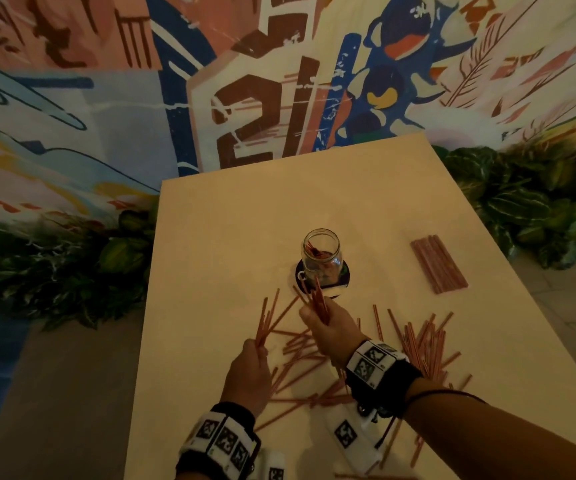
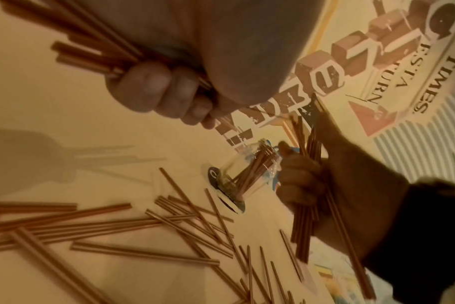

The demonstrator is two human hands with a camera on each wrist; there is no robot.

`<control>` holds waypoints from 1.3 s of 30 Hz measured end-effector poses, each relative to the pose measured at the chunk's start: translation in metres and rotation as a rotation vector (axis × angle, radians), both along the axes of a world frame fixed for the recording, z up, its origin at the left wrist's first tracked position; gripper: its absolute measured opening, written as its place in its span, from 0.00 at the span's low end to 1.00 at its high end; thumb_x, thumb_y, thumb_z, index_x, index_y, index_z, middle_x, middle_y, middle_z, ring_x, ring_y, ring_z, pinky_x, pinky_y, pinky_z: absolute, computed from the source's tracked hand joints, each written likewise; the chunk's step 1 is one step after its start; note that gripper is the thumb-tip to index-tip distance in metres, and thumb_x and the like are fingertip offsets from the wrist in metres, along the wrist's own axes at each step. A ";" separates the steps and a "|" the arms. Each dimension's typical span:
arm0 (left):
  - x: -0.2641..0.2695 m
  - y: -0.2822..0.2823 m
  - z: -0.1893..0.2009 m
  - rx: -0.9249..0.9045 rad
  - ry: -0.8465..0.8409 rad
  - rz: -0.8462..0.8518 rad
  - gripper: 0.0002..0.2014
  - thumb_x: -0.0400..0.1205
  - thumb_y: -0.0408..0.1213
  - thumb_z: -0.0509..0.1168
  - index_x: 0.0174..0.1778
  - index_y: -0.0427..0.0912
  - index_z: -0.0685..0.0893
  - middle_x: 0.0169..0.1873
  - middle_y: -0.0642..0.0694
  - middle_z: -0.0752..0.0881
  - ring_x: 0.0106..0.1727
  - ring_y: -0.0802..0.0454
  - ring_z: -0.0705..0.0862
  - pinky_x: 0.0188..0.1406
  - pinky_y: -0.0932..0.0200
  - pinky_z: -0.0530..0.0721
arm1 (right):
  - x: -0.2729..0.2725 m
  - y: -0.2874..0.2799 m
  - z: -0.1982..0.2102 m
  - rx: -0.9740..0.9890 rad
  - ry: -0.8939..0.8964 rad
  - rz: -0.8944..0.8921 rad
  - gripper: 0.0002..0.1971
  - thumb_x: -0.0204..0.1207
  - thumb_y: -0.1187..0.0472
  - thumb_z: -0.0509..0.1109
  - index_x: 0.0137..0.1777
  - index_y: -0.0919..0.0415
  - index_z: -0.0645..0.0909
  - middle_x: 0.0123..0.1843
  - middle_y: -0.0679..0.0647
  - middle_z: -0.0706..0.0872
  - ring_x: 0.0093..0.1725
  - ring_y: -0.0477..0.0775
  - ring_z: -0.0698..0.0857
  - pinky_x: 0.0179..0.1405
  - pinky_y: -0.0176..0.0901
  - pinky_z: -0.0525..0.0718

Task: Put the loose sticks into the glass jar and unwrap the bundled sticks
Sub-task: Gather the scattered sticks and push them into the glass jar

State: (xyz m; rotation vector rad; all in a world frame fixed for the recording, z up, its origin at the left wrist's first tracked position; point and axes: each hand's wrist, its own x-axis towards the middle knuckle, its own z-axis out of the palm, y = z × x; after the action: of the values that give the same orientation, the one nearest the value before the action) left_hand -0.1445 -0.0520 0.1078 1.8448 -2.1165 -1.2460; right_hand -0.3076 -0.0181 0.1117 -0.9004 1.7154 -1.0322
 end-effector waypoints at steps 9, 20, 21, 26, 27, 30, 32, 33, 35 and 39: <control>-0.017 0.008 -0.002 0.018 -0.020 -0.108 0.10 0.87 0.41 0.47 0.45 0.44 0.71 0.35 0.46 0.79 0.39 0.41 0.79 0.39 0.51 0.76 | -0.005 -0.019 -0.005 0.053 -0.247 -0.303 0.19 0.80 0.51 0.59 0.27 0.55 0.71 0.20 0.50 0.72 0.22 0.52 0.70 0.29 0.50 0.67; -0.029 0.000 0.016 0.389 0.461 0.315 0.13 0.87 0.38 0.52 0.40 0.41 0.77 0.25 0.47 0.74 0.24 0.52 0.70 0.23 0.61 0.69 | -0.002 -0.010 -0.016 0.215 -0.162 -0.142 0.13 0.78 0.47 0.62 0.36 0.54 0.74 0.24 0.48 0.73 0.23 0.48 0.72 0.28 0.43 0.75; -0.034 0.000 0.018 0.432 0.519 0.395 0.13 0.87 0.37 0.52 0.42 0.38 0.78 0.28 0.45 0.78 0.27 0.51 0.74 0.25 0.61 0.73 | 0.004 -0.010 -0.018 0.202 -0.106 -0.079 0.14 0.77 0.45 0.63 0.37 0.54 0.74 0.26 0.47 0.75 0.25 0.47 0.74 0.30 0.43 0.77; -0.043 -0.002 0.021 0.733 0.833 0.757 0.15 0.87 0.33 0.52 0.43 0.30 0.81 0.33 0.37 0.91 0.46 0.40 0.85 0.40 0.49 0.81 | 0.028 -0.008 -0.025 0.239 0.097 0.082 0.16 0.75 0.43 0.64 0.40 0.56 0.73 0.34 0.51 0.82 0.37 0.54 0.81 0.36 0.46 0.80; -0.044 -0.002 0.020 0.767 0.854 0.808 0.16 0.86 0.32 0.52 0.39 0.30 0.81 0.28 0.37 0.90 0.43 0.40 0.84 0.40 0.48 0.81 | 0.030 -0.007 -0.025 0.260 0.111 0.105 0.18 0.74 0.41 0.64 0.41 0.57 0.73 0.35 0.52 0.82 0.38 0.54 0.82 0.37 0.47 0.81; -0.044 -0.002 0.012 0.836 0.920 0.913 0.15 0.86 0.33 0.54 0.36 0.34 0.80 0.32 0.35 0.88 0.42 0.40 0.83 0.41 0.46 0.80 | 0.028 -0.006 -0.028 0.250 0.069 0.192 0.21 0.68 0.37 0.67 0.44 0.57 0.78 0.40 0.53 0.87 0.42 0.55 0.86 0.47 0.52 0.86; -0.041 -0.002 0.006 0.872 0.948 0.931 0.16 0.86 0.36 0.54 0.35 0.37 0.80 0.27 0.37 0.88 0.42 0.41 0.82 0.44 0.45 0.80 | 0.022 -0.006 -0.022 0.249 0.057 0.308 0.13 0.66 0.44 0.74 0.39 0.50 0.77 0.40 0.51 0.85 0.43 0.53 0.83 0.46 0.47 0.82; -0.041 -0.001 0.004 0.879 0.956 0.933 0.16 0.86 0.37 0.54 0.36 0.38 0.80 0.27 0.38 0.88 0.42 0.41 0.82 0.44 0.46 0.80 | 0.019 -0.006 -0.019 0.253 0.065 0.371 0.11 0.65 0.48 0.76 0.36 0.49 0.76 0.39 0.50 0.83 0.43 0.51 0.82 0.46 0.45 0.79; -0.041 0.002 0.002 0.869 0.946 0.914 0.15 0.87 0.38 0.54 0.40 0.37 0.81 0.34 0.36 0.88 0.43 0.41 0.83 0.43 0.48 0.81 | 0.014 -0.005 -0.014 0.262 0.097 0.445 0.12 0.64 0.52 0.79 0.36 0.51 0.77 0.37 0.49 0.82 0.42 0.50 0.80 0.44 0.44 0.78; -0.040 0.008 -0.001 0.864 0.911 0.794 0.16 0.87 0.38 0.53 0.47 0.35 0.84 0.32 0.38 0.92 0.36 0.45 0.90 0.40 0.51 0.81 | 0.015 -0.007 -0.006 0.291 0.125 0.514 0.07 0.64 0.60 0.76 0.39 0.60 0.82 0.32 0.50 0.81 0.38 0.51 0.81 0.42 0.48 0.82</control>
State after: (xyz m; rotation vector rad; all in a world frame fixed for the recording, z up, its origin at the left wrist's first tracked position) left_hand -0.1843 -0.0443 0.1071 1.4832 -0.3220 -2.2267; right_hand -0.2921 -0.0254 0.1060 -1.1482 1.5606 -0.3839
